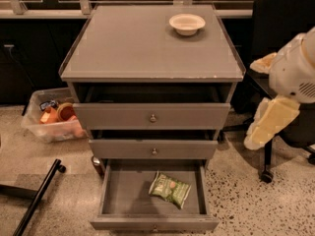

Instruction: Pick green jalapeno chip bag from bottom drawer and place on counter

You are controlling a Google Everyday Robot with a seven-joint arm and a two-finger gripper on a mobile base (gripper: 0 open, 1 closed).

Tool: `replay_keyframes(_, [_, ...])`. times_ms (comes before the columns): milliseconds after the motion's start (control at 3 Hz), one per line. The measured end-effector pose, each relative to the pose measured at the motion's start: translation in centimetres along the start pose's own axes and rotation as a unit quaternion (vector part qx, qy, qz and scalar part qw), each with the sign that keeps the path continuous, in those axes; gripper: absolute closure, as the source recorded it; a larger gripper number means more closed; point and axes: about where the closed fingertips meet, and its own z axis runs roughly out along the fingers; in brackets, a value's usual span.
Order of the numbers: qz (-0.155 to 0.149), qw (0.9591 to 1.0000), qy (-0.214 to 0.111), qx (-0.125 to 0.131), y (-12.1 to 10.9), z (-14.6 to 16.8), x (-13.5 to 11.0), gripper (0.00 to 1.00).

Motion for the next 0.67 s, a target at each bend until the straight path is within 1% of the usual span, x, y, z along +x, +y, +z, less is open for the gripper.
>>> replay_keyframes(333, [0.025,0.9982,-0.053,-0.015,1.9,5.8,0.5,0.00])
replay_keyframes(667, [0.051,0.9906,-0.117,-0.049,4.5,13.6,0.0,0.00])
